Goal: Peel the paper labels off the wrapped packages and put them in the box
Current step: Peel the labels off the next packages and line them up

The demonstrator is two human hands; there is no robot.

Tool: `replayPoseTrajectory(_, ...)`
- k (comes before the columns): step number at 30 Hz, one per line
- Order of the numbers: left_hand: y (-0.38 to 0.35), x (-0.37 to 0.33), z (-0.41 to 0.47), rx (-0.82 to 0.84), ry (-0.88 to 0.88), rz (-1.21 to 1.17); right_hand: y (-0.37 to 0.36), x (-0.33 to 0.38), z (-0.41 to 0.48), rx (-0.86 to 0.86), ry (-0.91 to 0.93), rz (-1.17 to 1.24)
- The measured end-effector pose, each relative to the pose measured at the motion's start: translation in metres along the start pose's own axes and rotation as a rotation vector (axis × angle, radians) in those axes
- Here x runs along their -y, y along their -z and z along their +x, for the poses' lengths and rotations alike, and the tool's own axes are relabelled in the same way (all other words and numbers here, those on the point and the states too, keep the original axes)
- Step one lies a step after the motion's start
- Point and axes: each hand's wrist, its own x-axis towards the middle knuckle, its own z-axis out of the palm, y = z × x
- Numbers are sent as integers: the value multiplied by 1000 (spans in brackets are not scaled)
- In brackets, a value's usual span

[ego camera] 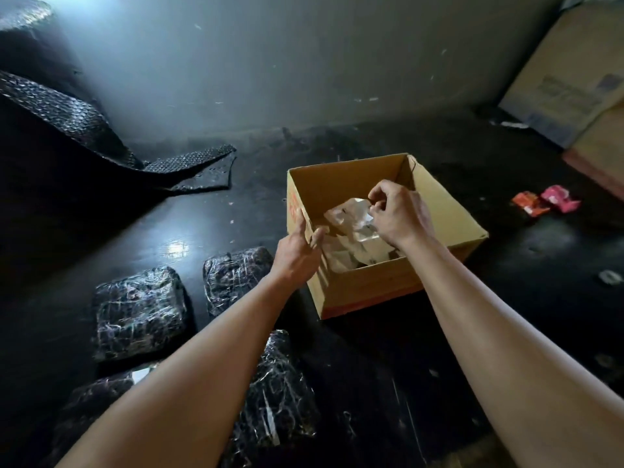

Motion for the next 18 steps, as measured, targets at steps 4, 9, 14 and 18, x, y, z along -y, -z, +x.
replayPoseTrajectory(4, -18, 6, 5, -10, 26, -34, -24, -22, 1, 106, -41, 20)
replayPoseTrajectory(9, -32, 3, 7, -59, 39, -105, -39, -32, 10, 119, -20, 42)
replayPoseTrajectory(14, -39, 3, 6, -142, 54, -130, -46, -36, 16, 162, -40, 104)
replayPoseTrajectory(18, -40, 3, 6, -168, 50, -131, -50, -39, 21, 196, -76, 184)
